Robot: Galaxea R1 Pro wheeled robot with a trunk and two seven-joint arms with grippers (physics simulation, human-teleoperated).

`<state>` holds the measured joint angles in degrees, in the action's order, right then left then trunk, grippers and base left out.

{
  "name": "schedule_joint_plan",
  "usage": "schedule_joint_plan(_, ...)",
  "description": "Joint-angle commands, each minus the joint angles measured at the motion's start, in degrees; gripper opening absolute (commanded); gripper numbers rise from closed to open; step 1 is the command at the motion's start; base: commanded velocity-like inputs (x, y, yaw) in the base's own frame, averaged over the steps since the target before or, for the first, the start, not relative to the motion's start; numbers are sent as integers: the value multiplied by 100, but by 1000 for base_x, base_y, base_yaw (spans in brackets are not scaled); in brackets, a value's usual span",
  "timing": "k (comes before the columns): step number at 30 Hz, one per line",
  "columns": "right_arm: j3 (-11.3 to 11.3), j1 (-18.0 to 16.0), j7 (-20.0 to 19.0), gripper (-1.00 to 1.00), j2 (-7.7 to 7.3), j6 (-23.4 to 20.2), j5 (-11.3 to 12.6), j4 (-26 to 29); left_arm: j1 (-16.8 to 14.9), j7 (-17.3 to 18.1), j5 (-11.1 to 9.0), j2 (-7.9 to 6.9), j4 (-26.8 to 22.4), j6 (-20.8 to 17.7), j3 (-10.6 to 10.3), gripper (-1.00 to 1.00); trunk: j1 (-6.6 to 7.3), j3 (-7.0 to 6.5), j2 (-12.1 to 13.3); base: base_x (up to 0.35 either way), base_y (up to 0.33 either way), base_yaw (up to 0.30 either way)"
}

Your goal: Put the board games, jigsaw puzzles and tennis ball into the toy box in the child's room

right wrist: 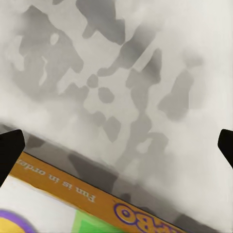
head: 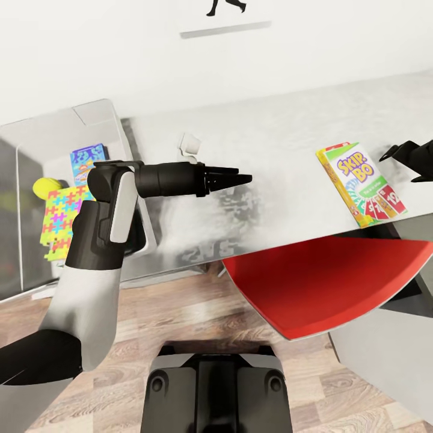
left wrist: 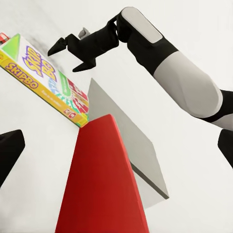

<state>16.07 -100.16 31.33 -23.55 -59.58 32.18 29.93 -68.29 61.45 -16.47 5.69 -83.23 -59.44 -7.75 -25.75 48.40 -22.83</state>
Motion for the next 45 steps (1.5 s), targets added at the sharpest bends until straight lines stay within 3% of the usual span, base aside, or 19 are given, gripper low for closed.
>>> schedule_joint_plan(1,9,-4,57,100,0,-10,60,4,-5,16,1,2,2,-24,0,100,-3,7,-9,-29,0,0)
schedule_joint_plan(16,10,-4,51,100,0,-10,60,4,-9,16,2,2,2,-24,2,100,-3,7,-9,-130,100,0)
schedule_joint_plan(45,-4,-82,74,100,-9,-19,60,-55,-12,16,4,2,-12,-33,1,100,-3,7,-9,-5,4,0)
